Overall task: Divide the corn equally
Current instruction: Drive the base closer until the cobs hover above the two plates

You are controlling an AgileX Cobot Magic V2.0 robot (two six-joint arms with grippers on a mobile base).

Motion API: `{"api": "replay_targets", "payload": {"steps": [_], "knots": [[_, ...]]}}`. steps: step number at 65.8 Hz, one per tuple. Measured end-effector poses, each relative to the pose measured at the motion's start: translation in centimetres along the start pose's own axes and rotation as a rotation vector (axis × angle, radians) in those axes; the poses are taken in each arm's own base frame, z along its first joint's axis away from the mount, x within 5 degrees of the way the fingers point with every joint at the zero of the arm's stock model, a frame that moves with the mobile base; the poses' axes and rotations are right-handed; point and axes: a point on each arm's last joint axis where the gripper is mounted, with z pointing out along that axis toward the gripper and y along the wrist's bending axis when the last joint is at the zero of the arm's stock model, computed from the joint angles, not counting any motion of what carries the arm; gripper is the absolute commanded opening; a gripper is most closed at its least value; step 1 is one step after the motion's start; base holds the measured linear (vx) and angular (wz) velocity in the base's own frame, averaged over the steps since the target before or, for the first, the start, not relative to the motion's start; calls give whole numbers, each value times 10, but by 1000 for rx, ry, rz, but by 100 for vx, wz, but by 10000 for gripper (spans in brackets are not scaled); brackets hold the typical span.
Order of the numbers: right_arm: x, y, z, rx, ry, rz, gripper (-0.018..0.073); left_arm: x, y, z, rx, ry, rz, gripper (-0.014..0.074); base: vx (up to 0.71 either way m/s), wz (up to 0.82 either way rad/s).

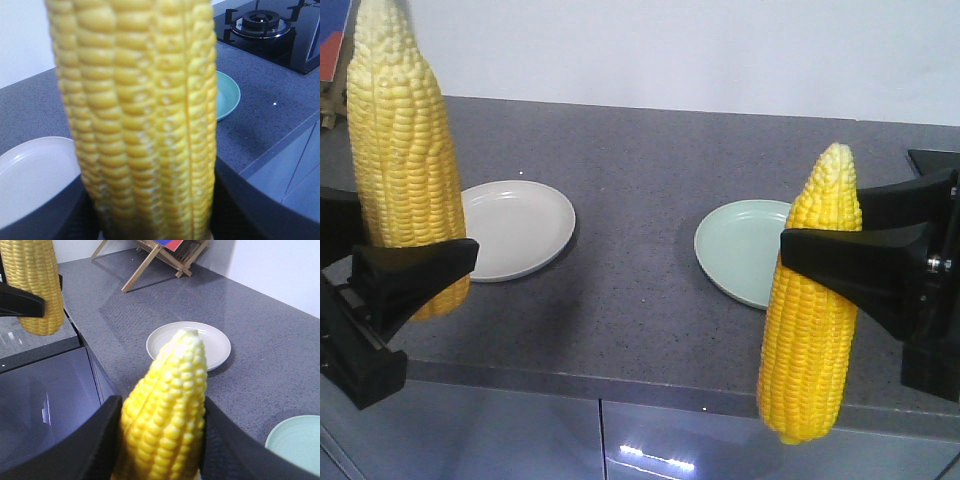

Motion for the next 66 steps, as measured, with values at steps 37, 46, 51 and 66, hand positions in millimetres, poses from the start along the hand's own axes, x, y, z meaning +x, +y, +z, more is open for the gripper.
{"api": "replay_targets", "payload": {"steps": [37, 46, 51, 66], "knots": [[0, 0, 0, 0, 0, 0, 171, 0, 0, 0, 0, 0, 0, 291, 7, -2], [0, 0, 0, 0, 0, 0, 171, 0, 0, 0, 0, 0, 0, 291, 7, -2], [0, 0, 0, 0, 0, 0, 171, 0, 0, 0, 0, 0, 0, 291, 7, -1], [0, 0, 0, 0, 0, 0, 171, 0, 0, 0, 0, 0, 0, 291, 7, -1]]}}
